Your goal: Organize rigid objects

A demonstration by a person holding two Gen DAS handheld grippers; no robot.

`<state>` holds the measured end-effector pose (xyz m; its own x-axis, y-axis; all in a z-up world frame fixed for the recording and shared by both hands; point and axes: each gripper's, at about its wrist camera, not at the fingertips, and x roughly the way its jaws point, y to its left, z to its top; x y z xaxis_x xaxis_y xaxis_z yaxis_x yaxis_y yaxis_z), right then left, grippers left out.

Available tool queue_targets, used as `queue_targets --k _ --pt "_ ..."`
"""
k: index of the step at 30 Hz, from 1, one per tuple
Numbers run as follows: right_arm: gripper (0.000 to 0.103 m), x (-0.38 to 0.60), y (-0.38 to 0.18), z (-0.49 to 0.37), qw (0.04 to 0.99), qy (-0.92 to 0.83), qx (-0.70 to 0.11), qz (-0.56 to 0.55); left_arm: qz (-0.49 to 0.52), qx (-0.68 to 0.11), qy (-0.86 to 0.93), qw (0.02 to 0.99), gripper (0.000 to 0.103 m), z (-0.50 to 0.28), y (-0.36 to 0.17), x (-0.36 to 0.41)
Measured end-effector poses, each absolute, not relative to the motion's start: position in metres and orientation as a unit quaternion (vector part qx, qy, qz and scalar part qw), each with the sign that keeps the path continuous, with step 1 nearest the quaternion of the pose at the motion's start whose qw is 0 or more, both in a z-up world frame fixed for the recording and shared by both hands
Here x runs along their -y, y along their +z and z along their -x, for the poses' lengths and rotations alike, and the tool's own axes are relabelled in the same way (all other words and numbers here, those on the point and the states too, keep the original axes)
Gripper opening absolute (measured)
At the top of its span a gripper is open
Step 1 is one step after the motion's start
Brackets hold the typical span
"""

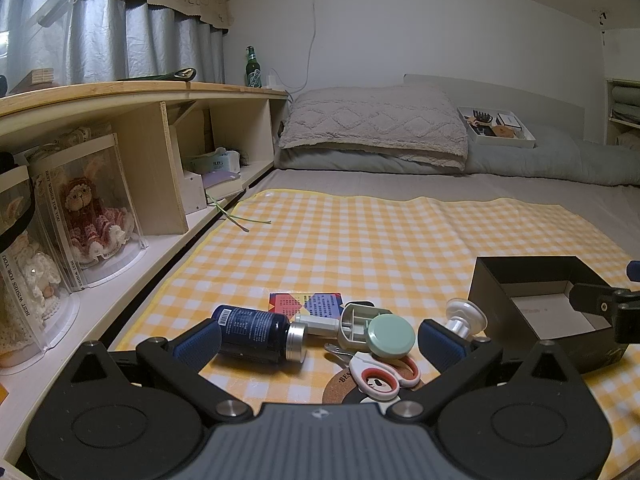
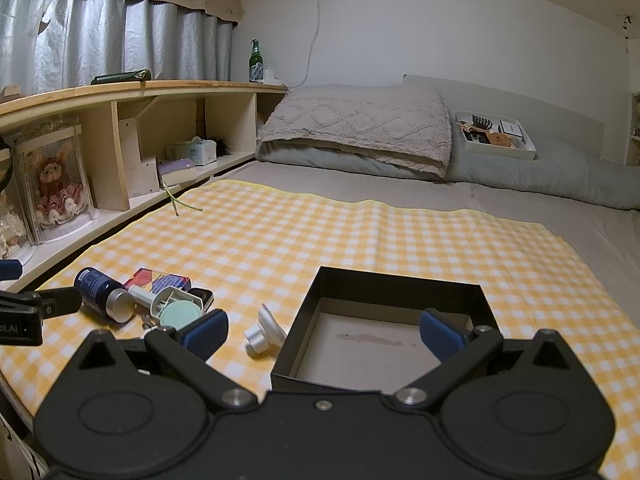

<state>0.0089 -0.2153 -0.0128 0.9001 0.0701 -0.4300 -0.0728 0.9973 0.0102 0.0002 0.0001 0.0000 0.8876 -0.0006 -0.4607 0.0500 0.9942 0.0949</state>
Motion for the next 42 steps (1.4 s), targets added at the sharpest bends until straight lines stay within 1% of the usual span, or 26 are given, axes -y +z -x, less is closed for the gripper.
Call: queue_targets --k 42 --pt "0.103 0.2161 -0.0139 -0.0091 0.974 0.036 -0.223 0.002 -0.05 -0.237 -0.013 0.97 0.103 0.0018 0.0044 -0.0006"
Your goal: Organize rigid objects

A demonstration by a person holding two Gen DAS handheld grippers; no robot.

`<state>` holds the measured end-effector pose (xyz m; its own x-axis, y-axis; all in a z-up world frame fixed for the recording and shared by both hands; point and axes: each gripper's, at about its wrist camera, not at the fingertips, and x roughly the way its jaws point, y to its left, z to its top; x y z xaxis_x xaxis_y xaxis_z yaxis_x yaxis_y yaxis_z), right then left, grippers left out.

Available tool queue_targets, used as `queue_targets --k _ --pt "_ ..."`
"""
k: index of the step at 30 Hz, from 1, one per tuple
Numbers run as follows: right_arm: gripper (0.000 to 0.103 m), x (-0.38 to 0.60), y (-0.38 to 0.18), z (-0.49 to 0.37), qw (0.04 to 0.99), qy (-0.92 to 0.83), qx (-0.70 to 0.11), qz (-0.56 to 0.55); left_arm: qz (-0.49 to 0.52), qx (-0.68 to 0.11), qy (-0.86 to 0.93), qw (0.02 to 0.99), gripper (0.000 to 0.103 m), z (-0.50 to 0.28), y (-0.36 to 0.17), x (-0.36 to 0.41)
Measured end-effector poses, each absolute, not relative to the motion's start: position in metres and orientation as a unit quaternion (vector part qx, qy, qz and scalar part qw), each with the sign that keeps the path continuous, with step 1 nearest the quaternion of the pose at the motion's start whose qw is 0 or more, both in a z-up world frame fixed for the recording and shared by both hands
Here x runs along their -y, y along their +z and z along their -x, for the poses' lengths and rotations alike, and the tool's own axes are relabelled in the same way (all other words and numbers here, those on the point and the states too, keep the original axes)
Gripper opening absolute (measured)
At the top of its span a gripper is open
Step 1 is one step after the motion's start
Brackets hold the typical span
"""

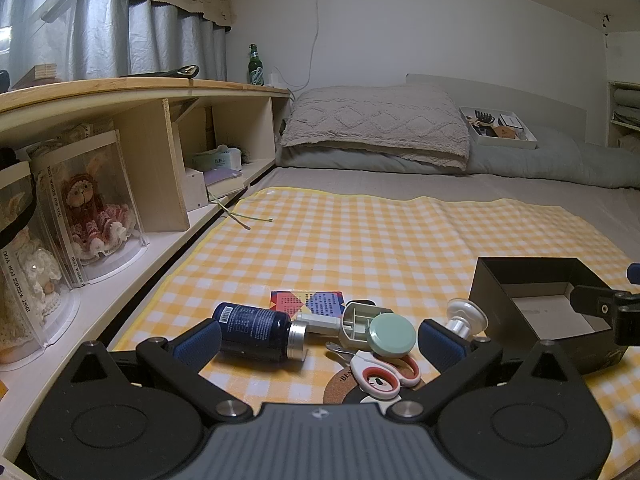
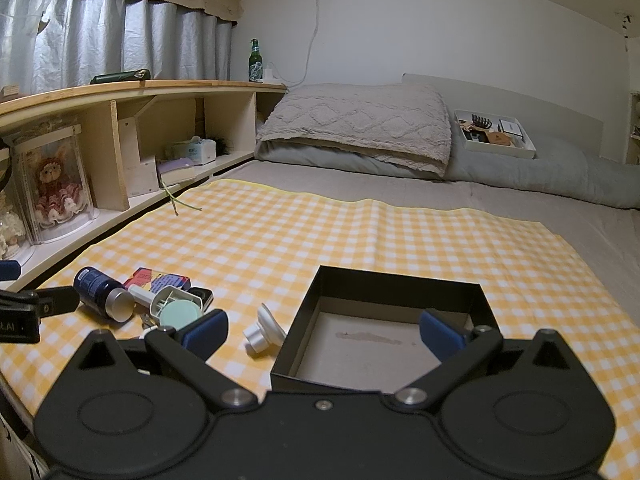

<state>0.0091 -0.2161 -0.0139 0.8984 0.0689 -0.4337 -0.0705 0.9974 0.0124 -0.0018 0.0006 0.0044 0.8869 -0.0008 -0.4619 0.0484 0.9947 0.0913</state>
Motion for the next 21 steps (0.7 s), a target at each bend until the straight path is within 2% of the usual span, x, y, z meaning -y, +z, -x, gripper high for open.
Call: queue_targets --k 13,21 --pt "0.103 0.214 -0.01 -0.008 0.975 0.046 -0.217 -0.003 -0.044 -0.235 -0.012 0.971 0.103 0.002 0.003 -0.002" --pt "0.103 0.223 0.013 -0.004 0.978 0.045 -0.202 -0.003 -0.044 -0.215 -0.01 0.975 0.103 -0.006 0.013 -0.003"
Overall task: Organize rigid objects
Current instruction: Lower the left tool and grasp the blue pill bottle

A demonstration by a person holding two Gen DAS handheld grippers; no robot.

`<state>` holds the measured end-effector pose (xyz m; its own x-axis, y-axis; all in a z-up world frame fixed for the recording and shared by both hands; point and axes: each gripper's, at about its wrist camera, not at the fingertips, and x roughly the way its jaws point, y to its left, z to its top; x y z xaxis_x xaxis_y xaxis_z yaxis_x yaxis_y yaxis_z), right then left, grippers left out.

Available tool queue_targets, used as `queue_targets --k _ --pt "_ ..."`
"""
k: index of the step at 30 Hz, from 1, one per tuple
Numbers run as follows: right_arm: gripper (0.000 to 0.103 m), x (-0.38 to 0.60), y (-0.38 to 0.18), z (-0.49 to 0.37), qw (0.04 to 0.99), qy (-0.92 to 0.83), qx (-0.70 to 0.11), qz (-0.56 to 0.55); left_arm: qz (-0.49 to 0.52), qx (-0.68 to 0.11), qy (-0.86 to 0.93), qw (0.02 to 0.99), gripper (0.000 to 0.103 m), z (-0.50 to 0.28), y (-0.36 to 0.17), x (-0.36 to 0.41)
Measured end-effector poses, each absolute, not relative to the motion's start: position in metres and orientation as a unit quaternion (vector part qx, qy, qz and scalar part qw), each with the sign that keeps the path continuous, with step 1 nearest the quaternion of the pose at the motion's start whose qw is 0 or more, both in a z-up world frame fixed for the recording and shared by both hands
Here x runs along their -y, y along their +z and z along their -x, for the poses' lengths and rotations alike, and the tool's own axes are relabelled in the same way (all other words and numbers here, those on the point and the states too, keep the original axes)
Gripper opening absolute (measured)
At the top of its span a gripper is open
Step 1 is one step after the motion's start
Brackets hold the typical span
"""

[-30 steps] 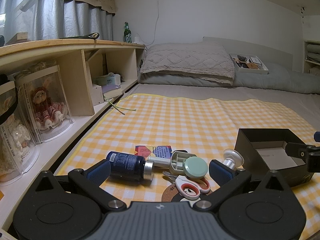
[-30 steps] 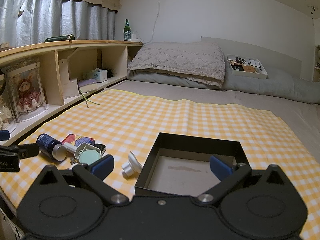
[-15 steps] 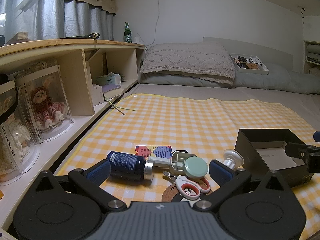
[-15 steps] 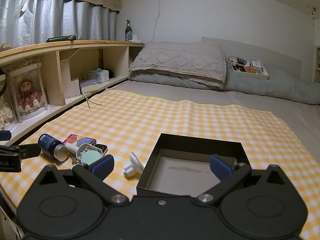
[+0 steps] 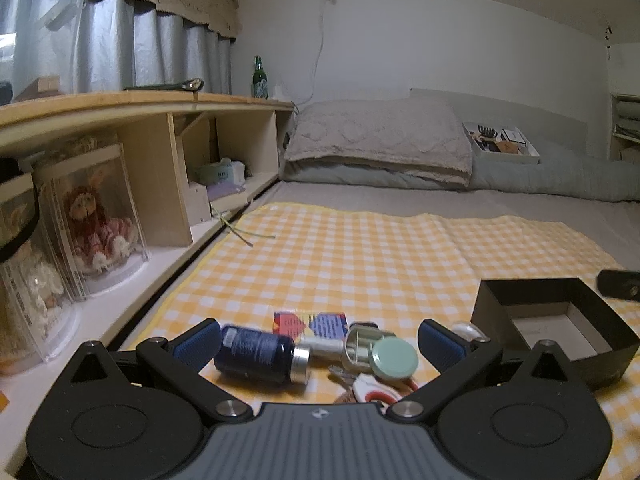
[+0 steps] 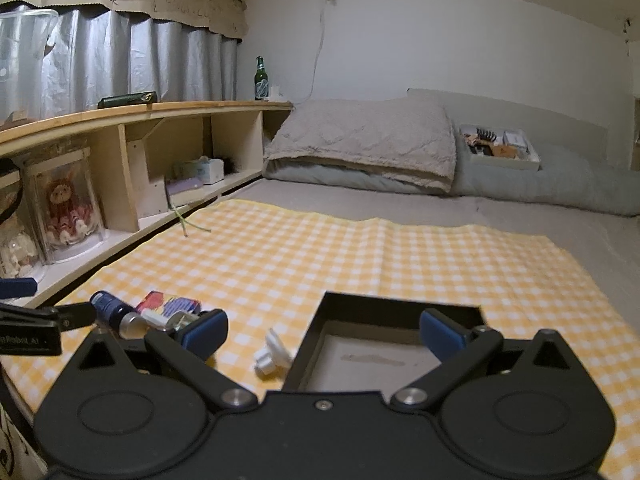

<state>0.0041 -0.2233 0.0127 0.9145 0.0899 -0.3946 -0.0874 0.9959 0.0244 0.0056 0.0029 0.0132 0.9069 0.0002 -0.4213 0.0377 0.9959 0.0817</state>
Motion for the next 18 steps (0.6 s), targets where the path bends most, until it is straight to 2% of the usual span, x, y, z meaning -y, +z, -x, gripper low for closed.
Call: queue_targets --k 11,18 --pt "0.103 0.286 0.053 -0.029 0.972 0.007 -0.235 -0.023 -0.068 -0.2 -0.023 0.977 0.103 -0.043 0.048 -0.009" --pt "0.103 0.326 0.048 -0.06 0.956 -0.027 -0.293 -0.014 -0.088 -0.184 -0.004 0.979 0.103 -0.085 0.064 -0.01"
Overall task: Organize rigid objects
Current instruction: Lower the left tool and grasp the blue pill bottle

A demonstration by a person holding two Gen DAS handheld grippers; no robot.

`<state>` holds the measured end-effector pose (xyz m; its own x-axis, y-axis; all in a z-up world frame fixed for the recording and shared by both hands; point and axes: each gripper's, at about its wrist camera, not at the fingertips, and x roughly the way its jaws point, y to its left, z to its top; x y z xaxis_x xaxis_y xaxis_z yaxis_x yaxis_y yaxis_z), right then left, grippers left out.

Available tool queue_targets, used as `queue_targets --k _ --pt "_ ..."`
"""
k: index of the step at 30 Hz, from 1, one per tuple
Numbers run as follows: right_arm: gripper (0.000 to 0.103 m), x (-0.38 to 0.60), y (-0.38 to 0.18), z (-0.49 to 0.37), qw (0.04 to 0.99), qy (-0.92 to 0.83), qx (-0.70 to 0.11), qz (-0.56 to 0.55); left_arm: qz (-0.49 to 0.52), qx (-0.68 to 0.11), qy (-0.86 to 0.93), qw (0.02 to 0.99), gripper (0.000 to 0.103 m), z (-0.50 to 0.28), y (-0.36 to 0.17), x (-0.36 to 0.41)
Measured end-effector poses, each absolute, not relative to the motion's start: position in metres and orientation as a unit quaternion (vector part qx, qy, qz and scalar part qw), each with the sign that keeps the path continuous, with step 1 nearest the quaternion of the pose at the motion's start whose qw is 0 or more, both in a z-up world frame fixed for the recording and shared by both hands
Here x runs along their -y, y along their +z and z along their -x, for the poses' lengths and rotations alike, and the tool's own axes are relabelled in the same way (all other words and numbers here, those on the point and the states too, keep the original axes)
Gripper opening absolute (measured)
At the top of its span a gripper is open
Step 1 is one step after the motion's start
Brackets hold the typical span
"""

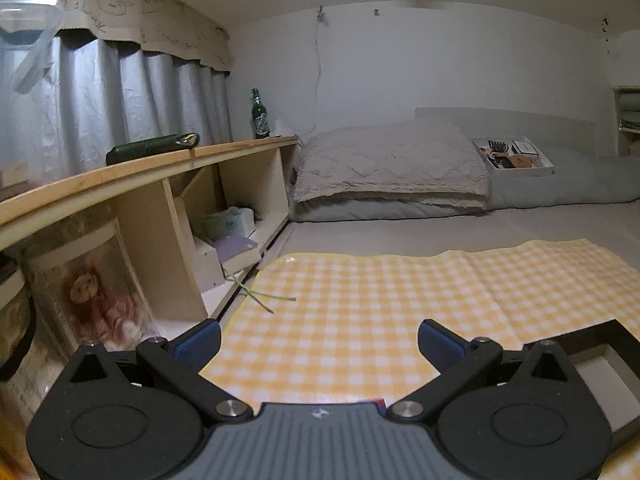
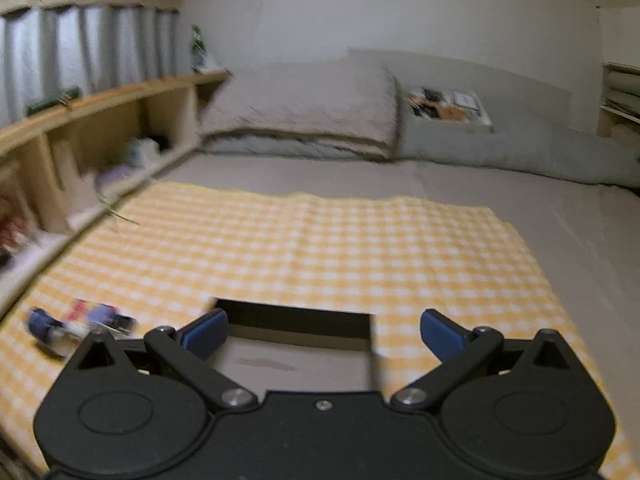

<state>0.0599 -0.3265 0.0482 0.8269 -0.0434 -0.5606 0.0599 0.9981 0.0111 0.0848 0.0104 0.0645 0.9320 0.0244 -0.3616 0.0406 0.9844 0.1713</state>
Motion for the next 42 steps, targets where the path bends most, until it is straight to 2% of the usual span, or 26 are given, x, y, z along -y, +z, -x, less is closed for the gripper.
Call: queue_targets --k 4,6,8,9,11,14,16,20,36,42 --pt "0.103 0.346 0.024 -0.085 0.928 -0.052 -0.368 -0.015 -0.106 -0.209 -0.018 0.972 0.103 -0.105 0.057 -0.012" --pt "0.094 0.356 0.012 -0.094 0.915 -0.063 -0.398 -0.031 -0.115 -0.223 -0.021 0.968 0.103 -0.112 0.049 -0.014" --pt "0.071 0.363 -0.001 -0.099 0.903 -0.062 -0.423 -0.048 -0.116 -0.241 -0.022 0.963 0.103 -0.117 0.037 -0.019" --pt "0.065 0.366 -0.008 -0.1 0.897 -0.061 -0.433 -0.058 -0.113 -0.254 -0.025 0.96 0.103 -0.119 0.032 -0.022" --pt "0.043 0.371 -0.02 -0.1 0.887 -0.051 -0.451 -0.087 -0.107 -0.276 -0.036 0.955 0.103 -0.121 0.025 -0.029" --pt "0.025 0.372 -0.034 -0.103 0.868 -0.037 -0.48 -0.125 -0.111 -0.296 -0.045 0.948 0.103 -0.123 0.016 -0.033" --pt "0.02 0.369 -0.041 -0.104 0.863 -0.041 -0.489 -0.124 -0.107 -0.32 -0.049 0.94 0.103 -0.127 0.01 -0.037" --pt "0.004 0.368 -0.047 -0.109 0.855 -0.056 -0.503 -0.116 -0.092 -0.358 -0.053 0.928 0.103 -0.135 0.001 -0.044" --pt "0.004 0.372 -0.051 -0.119 0.841 -0.069 -0.523 -0.118 -0.154 -0.437 -0.063 0.884 0.103 -0.163 -0.037 -0.045" --pt "0.004 0.369 -0.053 -0.122 0.84 -0.07 -0.525 -0.121 -0.129 -0.454 -0.066 0.879 0.102 -0.175 -0.042 -0.054"
